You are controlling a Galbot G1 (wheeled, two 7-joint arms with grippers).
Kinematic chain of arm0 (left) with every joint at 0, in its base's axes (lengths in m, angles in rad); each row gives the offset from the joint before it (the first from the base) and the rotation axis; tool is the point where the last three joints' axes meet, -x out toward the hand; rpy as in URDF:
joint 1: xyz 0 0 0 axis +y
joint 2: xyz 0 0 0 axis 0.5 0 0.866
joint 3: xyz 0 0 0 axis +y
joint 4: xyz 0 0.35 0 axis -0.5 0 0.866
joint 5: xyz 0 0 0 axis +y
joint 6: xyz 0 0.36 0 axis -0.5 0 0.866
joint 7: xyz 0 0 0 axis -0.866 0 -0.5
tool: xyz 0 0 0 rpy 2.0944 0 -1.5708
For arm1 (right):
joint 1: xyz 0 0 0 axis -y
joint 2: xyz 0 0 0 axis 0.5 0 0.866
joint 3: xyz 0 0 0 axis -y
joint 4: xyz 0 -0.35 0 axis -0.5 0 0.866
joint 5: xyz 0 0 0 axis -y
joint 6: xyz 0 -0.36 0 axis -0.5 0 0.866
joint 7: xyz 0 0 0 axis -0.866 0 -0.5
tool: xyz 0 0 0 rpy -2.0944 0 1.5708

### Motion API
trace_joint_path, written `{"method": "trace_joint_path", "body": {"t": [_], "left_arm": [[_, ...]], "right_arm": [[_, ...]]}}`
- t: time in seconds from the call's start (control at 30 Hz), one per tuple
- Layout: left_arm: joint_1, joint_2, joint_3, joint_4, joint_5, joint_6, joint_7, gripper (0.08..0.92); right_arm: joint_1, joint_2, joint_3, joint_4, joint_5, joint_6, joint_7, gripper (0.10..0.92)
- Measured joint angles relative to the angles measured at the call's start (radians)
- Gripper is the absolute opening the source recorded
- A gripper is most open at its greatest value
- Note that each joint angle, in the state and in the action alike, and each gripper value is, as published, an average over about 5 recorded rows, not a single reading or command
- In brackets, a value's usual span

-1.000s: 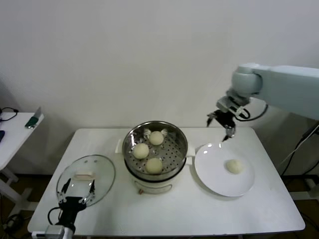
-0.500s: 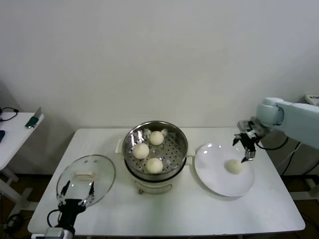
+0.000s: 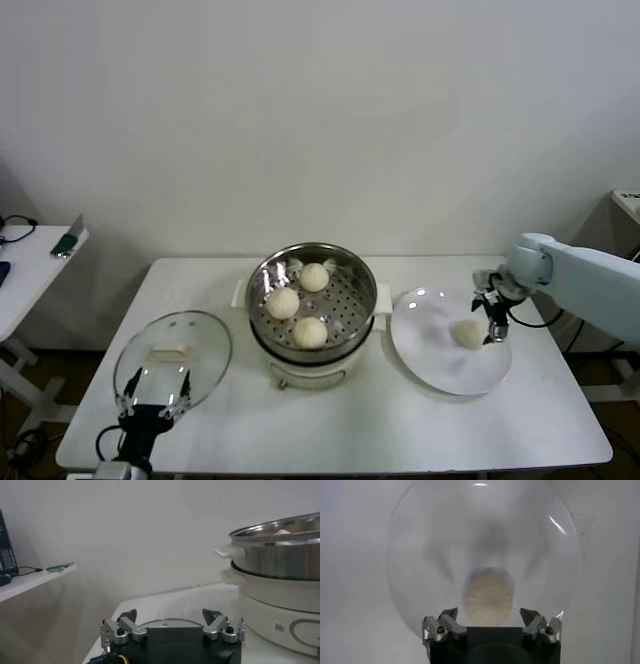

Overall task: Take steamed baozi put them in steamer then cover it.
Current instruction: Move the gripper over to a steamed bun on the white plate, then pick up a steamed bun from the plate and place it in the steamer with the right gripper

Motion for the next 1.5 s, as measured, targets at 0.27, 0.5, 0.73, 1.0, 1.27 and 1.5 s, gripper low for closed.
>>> {"method": "trace_joint_path", "body": {"t": [0.27, 0.5, 0.73, 1.0, 1.27, 1.5], "left_arm": [[-0.001, 0.0, 0.0, 0.0, 0.001, 0.0, 0.0, 0.823], [0.0, 0.0, -0.003, -0.001, 0.001, 0.0, -0.002, 0.823], [0.0, 0.0, -0.003, -0.002, 0.001, 0.004, -0.003, 0.823], [-0.001, 0.0, -0.004, -0.005, 0.001, 0.005, -0.003, 0.823], [-0.004, 0.003, -0.002, -0.014, 0.0, 0.011, -0.001, 0.823], [-0.01, 0.007, -0.002, -0.019, 0.001, 0.013, 0.001, 0.823]], "right_arm": [[-0.061, 0.026, 0.06, -0.045, -0.028, -0.007, 0.009, 0.819], [-0.08, 0.037, 0.089, -0.059, -0.036, -0.014, 0.007, 0.708], [-0.079, 0.029, 0.091, -0.051, -0.029, -0.019, -0.01, 0.609], [0.004, 0.01, 0.031, -0.009, 0.021, -0.015, -0.037, 0.602], [0.296, 0.038, -0.155, 0.088, 0.171, -0.021, -0.054, 0.602], [0.571, 0.114, -0.27, 0.211, 0.365, -0.069, -0.029, 0.602]]}}
